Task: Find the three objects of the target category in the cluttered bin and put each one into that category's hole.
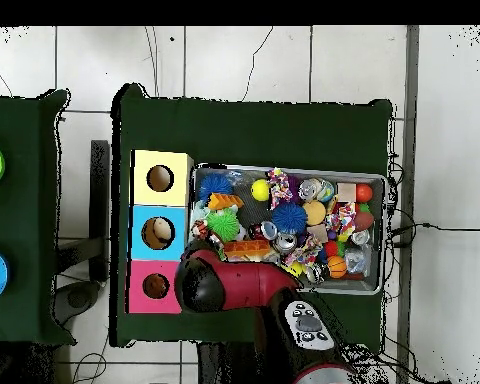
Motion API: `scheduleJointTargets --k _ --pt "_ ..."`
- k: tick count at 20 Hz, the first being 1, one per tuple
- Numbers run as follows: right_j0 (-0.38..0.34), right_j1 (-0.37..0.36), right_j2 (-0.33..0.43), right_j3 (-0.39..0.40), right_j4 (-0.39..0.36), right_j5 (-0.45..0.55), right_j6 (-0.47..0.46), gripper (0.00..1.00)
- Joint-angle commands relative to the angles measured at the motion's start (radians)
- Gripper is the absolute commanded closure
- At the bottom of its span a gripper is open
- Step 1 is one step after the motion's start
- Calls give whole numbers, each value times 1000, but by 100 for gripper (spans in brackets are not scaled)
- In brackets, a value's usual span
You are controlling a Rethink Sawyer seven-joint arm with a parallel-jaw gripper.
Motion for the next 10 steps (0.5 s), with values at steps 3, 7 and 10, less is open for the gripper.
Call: scheduleJointTargets --k 3,7,10 --pt "-13 3 26 -100 -20 104 121 0" --pt "-20 -7 31 -99 -19 116 117 0" --pt "-36 -35 48 -92 -14 157 103 0"
